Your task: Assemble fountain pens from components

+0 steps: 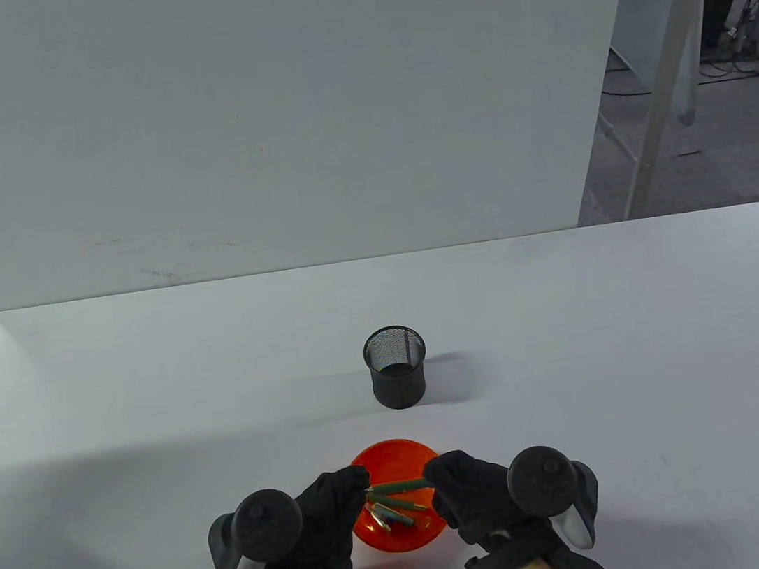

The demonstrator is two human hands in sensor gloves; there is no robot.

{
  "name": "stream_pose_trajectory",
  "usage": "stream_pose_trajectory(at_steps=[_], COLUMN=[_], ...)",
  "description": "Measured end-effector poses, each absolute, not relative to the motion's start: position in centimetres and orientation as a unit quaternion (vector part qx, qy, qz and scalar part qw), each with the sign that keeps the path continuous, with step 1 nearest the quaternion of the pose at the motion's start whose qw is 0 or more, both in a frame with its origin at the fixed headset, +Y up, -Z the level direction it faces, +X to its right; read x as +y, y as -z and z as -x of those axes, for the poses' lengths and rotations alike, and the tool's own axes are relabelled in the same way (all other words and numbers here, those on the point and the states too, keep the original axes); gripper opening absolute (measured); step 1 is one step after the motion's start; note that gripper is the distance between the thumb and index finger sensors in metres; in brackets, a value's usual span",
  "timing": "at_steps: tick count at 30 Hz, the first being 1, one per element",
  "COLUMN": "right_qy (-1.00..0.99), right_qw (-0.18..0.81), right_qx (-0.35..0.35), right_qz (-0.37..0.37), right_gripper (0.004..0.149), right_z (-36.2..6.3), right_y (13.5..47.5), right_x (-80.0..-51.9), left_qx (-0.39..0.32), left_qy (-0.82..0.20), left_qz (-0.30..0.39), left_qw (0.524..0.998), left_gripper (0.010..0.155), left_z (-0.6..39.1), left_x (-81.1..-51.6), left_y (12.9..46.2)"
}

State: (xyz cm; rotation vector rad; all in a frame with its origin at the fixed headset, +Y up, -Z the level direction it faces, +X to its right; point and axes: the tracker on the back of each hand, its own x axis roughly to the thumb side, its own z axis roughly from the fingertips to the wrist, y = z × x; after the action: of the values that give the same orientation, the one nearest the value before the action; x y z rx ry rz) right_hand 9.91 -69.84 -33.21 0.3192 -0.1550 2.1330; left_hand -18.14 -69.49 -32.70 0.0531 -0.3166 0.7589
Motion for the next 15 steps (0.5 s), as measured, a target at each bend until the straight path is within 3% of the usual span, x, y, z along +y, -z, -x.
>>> stream_pose_trajectory(at_steps=[9,15], right_qy=[-0.871,-0.858], right_qw=[0.474,0.493], right_qx=[-0.060,-0.037], right_qz=[-0.118,-0.137], right_gripper=[0.055,0.070], right_z=[-10.04,-9.75], right_y=[33.30,33.12], right_x=[-70.19,-70.29], left_qx=[-0.152,-0.149], left_qy=[-0.372,-0.377], left_qz=[-0.019,-0.019], left_qw=[0.915,0.914], left_gripper=[0.048,0.048], left_z=[18.17,18.34], left_x=[-69.56,-69.58], left_y=[32.64,32.62])
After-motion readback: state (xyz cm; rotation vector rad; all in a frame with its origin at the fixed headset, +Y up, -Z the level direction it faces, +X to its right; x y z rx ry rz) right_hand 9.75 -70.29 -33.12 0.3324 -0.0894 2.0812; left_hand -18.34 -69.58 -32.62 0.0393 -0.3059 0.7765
